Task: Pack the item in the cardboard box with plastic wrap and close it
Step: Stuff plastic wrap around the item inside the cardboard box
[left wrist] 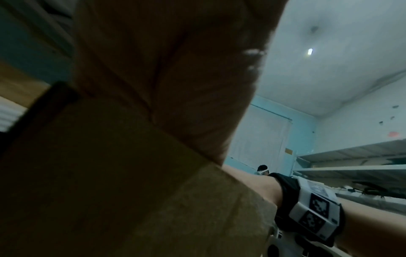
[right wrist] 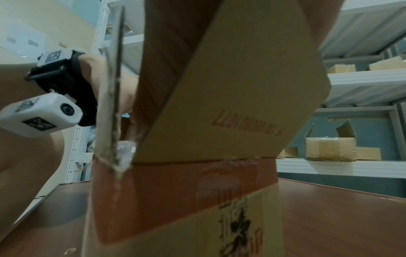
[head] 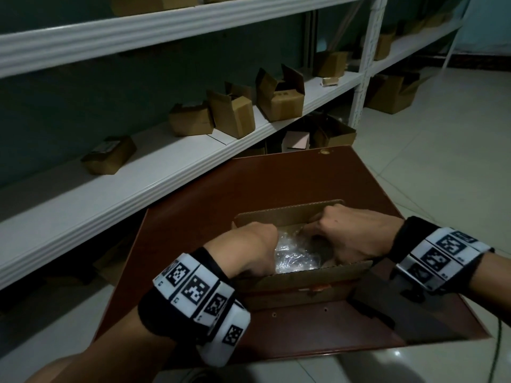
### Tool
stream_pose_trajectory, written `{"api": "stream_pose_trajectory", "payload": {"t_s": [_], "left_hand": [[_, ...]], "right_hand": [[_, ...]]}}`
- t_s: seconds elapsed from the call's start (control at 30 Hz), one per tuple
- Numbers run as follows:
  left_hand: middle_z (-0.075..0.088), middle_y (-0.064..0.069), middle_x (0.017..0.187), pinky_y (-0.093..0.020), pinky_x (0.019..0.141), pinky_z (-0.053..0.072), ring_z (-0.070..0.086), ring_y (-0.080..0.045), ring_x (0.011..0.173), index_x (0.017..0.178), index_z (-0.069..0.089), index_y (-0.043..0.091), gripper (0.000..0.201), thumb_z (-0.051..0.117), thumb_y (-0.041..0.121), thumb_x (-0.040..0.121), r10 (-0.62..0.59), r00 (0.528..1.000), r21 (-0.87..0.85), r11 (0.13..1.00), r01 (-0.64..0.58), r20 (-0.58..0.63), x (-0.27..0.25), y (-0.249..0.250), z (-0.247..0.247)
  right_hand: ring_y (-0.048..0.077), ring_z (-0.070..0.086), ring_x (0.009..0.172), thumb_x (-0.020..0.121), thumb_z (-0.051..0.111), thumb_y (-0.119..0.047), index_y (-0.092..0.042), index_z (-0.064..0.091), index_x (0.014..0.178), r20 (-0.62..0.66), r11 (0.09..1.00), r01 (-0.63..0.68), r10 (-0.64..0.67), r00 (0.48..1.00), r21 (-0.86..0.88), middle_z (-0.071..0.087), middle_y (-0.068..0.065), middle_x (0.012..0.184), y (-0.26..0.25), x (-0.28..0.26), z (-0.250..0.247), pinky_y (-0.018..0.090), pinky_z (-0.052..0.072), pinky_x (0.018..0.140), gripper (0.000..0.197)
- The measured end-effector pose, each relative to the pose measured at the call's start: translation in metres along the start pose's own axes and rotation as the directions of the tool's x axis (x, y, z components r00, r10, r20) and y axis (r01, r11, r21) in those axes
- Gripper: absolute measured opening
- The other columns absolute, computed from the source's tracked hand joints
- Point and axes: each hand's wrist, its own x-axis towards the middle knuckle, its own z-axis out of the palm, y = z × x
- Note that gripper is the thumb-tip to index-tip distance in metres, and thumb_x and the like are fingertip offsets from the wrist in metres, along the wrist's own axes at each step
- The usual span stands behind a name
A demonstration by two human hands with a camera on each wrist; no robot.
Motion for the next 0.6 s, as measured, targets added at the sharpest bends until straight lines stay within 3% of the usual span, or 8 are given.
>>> {"api": "stream_pose_trajectory", "payload": {"t_s": [0.07, 0.13, 0.17, 0.23, 0.33, 0.43, 0.5, 0.6], "left_hand": [[0.053, -0.003, 0.083, -0.034, 0.071, 0.054, 0.058, -0.024, 0.079, 0.091, 0.059, 0.006, 0.009, 0.063, 0.009, 0.098, 0.022, 0.998, 0.063, 0.998, -0.025, 0.051, 0.002, 0.002, 0.004], [0.052, -0.003, 0.091, -0.035, 0.077, 0.052, 0.058, -0.027, 0.091, 0.130, 0.056, 0.002, 0.029, 0.059, 0.005, 0.101, 0.041, 0.997, 0.088, 0.995, -0.048, 0.070, 0.006, 0.001, 0.010], [0.053, -0.003, 0.097, -0.032, 0.078, 0.050, 0.056, -0.026, 0.093, 0.138, 0.052, 0.001, 0.037, 0.057, 0.005, 0.101, 0.051, 0.995, 0.100, 0.993, -0.059, 0.085, 0.008, 0.001, 0.012], [0.059, -0.004, 0.111, -0.035, 0.083, 0.048, 0.058, -0.026, 0.100, 0.133, 0.058, 0.004, 0.031, 0.056, 0.006, 0.102, 0.068, 0.993, 0.124, 0.989, -0.080, 0.101, 0.009, -0.002, 0.010], [0.068, -0.007, 0.121, -0.053, 0.098, 0.044, 0.061, -0.028, 0.113, 0.112, 0.067, 0.006, 0.015, 0.060, 0.009, 0.099, 0.074, 0.992, 0.088, 0.993, -0.083, 0.102, 0.013, -0.014, 0.004], [0.069, -0.002, 0.103, -0.048, 0.094, 0.051, 0.063, -0.022, 0.097, 0.100, 0.071, 0.013, 0.008, 0.070, 0.010, 0.093, 0.113, 0.994, 0.064, 0.992, -0.113, 0.008, 0.018, -0.026, 0.005], [0.067, 0.003, 0.088, -0.040, 0.086, 0.058, 0.066, -0.018, 0.089, 0.088, 0.071, 0.016, 0.009, 0.077, 0.010, 0.087, 0.212, 0.970, 0.192, 0.964, -0.186, -0.123, 0.020, -0.028, 0.008], [0.067, 0.003, 0.090, -0.034, 0.078, 0.057, 0.067, -0.017, 0.088, 0.095, 0.069, 0.021, 0.014, 0.080, 0.018, 0.086, 0.335, 0.924, 0.435, 0.871, -0.229, -0.184, 0.020, -0.021, 0.008]], "right_hand": [[0.003, 0.064, 0.097, 0.086, 0.068, -0.034, -0.030, 0.056, 0.130, 0.002, 0.999, 0.007, -0.008, 1.000, 0.037, 0.065, -0.012, 0.110, -0.005, -0.004, -0.004, 0.022, 0.060, 0.078, 0.046], [0.001, 0.061, 0.097, 0.081, 0.073, -0.047, -0.032, 0.053, 0.132, 0.011, 0.999, 0.001, -0.002, 1.000, 0.044, 0.063, -0.015, 0.112, -0.008, -0.006, -0.006, 0.022, 0.058, 0.079, 0.057], [0.000, 0.060, 0.097, 0.079, 0.073, -0.052, -0.034, 0.052, 0.132, 0.008, 0.999, -0.003, 0.002, 1.000, 0.041, 0.062, -0.015, 0.113, -0.009, -0.007, -0.006, 0.023, 0.058, 0.078, 0.060], [0.001, 0.060, 0.098, 0.080, 0.073, -0.050, -0.034, 0.053, 0.132, -0.017, 0.999, 0.001, 0.000, 1.000, 0.037, 0.063, -0.014, 0.113, -0.010, -0.008, -0.006, 0.024, 0.059, 0.079, 0.058], [-0.002, 0.060, 0.098, 0.087, 0.070, -0.034, -0.032, 0.055, 0.133, -0.042, 0.998, 0.022, -0.020, 0.999, 0.054, 0.065, -0.012, 0.115, -0.010, -0.007, -0.008, 0.024, 0.059, 0.082, 0.048], [0.000, 0.062, 0.101, 0.090, 0.068, -0.031, -0.031, 0.054, 0.134, -0.029, 0.996, 0.026, -0.024, 0.999, 0.084, 0.065, -0.012, 0.117, -0.007, -0.005, -0.008, 0.025, 0.059, 0.084, 0.046], [0.000, 0.061, 0.102, 0.089, 0.069, -0.037, -0.030, 0.055, 0.134, -0.024, 0.994, 0.029, -0.027, 0.999, 0.103, 0.064, -0.012, 0.119, -0.007, -0.005, -0.009, 0.020, 0.056, 0.086, 0.047], [-0.001, 0.060, 0.103, 0.088, 0.070, -0.040, -0.030, 0.057, 0.130, -0.030, 0.990, 0.045, -0.041, 0.999, 0.133, 0.063, -0.011, 0.122, -0.009, -0.006, -0.012, 0.017, 0.054, 0.086, 0.045]]}}
